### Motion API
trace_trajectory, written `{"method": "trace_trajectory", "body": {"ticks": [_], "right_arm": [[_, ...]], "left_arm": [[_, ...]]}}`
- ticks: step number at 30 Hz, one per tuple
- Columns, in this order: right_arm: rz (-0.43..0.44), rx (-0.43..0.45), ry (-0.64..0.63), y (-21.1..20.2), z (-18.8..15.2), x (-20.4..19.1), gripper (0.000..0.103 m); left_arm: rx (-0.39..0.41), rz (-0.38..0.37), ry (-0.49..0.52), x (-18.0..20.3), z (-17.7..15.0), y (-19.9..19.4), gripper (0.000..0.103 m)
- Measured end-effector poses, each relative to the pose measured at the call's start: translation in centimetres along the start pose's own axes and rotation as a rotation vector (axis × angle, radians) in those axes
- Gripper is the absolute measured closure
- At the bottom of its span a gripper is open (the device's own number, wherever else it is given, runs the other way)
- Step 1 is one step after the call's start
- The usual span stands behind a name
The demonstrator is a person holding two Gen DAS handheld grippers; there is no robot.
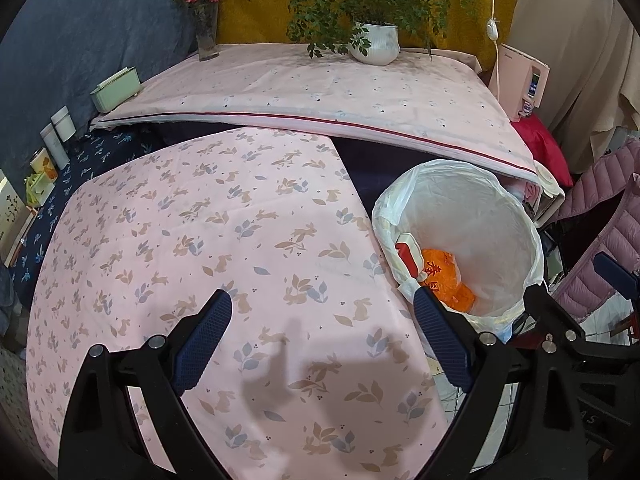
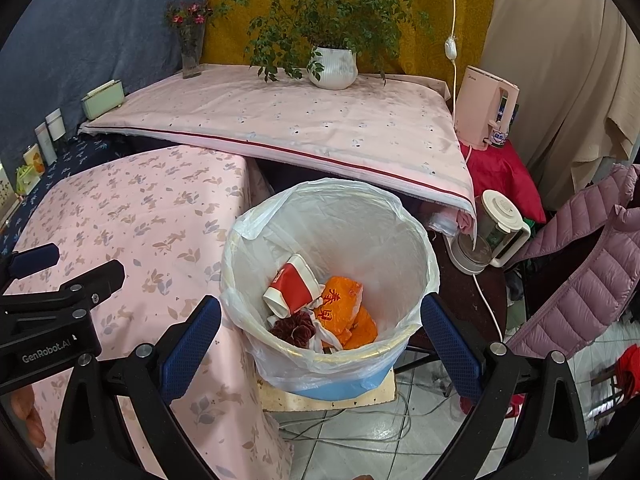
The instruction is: Collect trash
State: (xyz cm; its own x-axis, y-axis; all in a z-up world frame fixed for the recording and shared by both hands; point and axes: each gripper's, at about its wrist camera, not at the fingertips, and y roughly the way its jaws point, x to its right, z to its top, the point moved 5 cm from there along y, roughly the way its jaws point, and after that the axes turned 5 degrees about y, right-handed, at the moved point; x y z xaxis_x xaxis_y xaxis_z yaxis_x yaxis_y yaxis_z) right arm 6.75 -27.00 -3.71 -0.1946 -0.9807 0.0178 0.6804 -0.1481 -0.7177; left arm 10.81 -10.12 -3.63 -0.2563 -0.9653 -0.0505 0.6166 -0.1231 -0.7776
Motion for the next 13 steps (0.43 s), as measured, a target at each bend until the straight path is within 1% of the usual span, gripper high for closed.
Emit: {"method": "trace_trajectory", "body": {"ticks": [9, 13], "right_arm": [[0.0, 0.0, 0.0, 0.0, -0.02, -0.03, 0.007], [0.0, -0.001, 0.001, 0.0, -0.01, -0.02, 0.007]], "left_arm": [[0.005, 0.012, 0.003, -0.09, 0.17, 0.0, 0.015], [0.0, -0.005, 0.009, -0.15, 0.34, 0.15, 0.015]]}}
